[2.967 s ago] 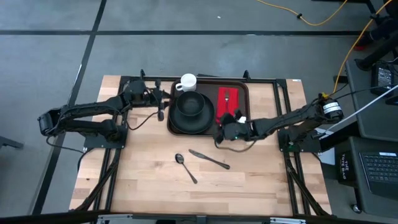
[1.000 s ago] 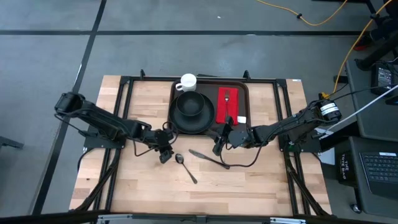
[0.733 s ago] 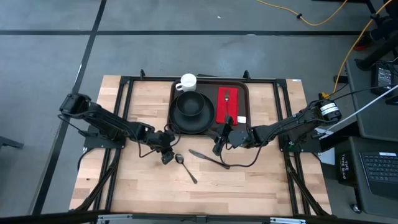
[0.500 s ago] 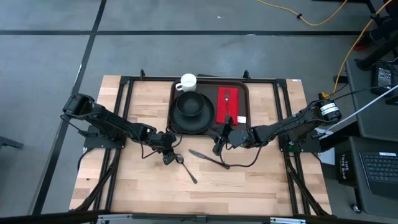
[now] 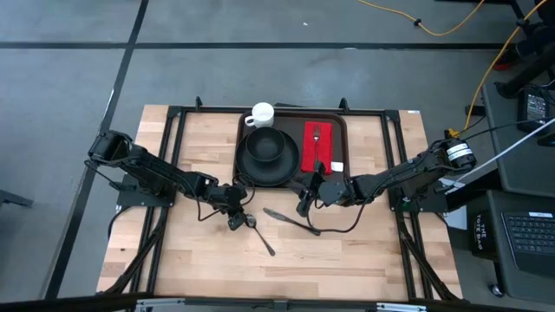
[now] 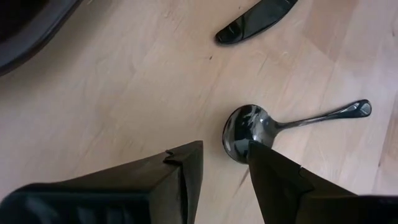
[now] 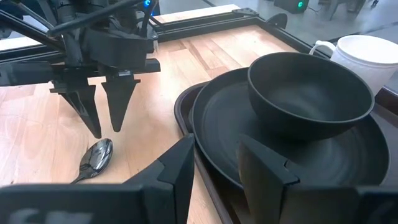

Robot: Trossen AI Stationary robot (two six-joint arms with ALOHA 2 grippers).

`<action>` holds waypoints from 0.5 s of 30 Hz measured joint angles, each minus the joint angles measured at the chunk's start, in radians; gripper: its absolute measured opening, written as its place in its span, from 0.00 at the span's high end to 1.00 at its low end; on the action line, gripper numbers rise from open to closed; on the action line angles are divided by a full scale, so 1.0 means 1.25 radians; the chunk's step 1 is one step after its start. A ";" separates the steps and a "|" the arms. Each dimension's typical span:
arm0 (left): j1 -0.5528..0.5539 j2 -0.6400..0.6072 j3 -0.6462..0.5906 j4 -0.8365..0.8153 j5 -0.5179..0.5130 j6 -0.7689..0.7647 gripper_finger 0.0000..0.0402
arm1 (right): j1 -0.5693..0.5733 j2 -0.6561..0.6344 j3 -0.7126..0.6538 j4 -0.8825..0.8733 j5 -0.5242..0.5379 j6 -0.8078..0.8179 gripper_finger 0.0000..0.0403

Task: Set up tray
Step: Put the black spoon on the red table napkin to the left of the black fork

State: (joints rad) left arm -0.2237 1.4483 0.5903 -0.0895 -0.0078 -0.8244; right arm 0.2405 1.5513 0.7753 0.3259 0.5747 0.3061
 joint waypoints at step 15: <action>-0.013 0.025 0.000 0.014 -0.020 0.014 0.71 | 0.000 0.000 0.000 0.000 0.000 0.001 0.69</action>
State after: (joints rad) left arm -0.2405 1.4790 0.5903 -0.0715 -0.0322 -0.8074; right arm 0.2407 1.5513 0.7757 0.3256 0.5747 0.3073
